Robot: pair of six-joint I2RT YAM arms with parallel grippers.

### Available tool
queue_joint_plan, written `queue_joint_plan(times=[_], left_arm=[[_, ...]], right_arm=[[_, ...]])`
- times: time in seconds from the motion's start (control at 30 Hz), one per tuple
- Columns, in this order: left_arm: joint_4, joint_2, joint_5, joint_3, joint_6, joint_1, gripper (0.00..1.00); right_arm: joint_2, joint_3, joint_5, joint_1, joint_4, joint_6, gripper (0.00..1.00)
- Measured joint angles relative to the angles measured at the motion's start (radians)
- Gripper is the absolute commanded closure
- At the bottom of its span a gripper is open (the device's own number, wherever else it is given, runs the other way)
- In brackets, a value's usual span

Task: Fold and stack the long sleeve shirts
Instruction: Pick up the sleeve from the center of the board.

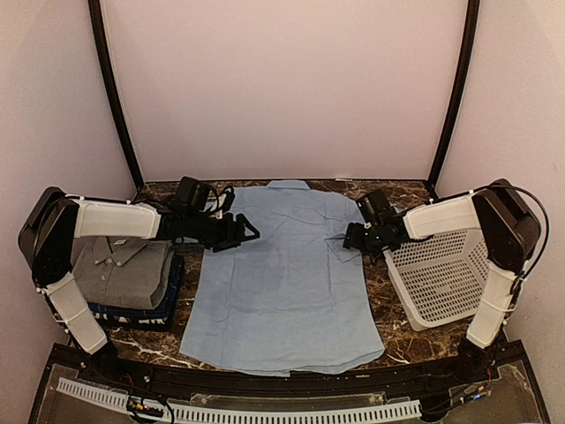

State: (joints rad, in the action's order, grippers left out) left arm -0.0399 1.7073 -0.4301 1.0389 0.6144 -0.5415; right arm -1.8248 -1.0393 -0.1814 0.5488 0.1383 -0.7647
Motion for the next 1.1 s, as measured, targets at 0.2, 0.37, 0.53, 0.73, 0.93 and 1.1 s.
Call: queue_joint_plan(times=[0.2, 0.37, 0.53, 0.73, 0.93, 1.1], left_arm=[[0.013, 0.000, 0.000, 0.017, 0.000, 0.000, 0.24], [0.014, 0.000, 0.001, 0.026, 0.000, 0.000, 0.26], [0.015, 0.000, 0.000, 0.026, 0.000, 0.000, 0.28], [0.015, 0.001, 0.000, 0.026, 0.000, 0.000, 0.29], [0.018, 0.018, -0.003, 0.035, 0.003, -0.007, 0.29], [0.020, 0.024, -0.007, 0.047, 0.003, -0.013, 0.29]], right_arm=[[-0.040, -0.042, -0.009, -0.006, -0.005, 0.026, 0.35], [-0.082, -0.109, -0.021, -0.006, -0.003, 0.065, 0.52], [-0.105, -0.164, -0.026, -0.006, 0.004, 0.105, 0.60], [-0.106, -0.181, -0.032, -0.003, 0.011, 0.167, 0.53], [-0.106, -0.215, -0.031, 0.005, 0.046, 0.317, 0.41], [-0.106, -0.232, -0.042, 0.027, 0.049, 0.464, 0.36]])
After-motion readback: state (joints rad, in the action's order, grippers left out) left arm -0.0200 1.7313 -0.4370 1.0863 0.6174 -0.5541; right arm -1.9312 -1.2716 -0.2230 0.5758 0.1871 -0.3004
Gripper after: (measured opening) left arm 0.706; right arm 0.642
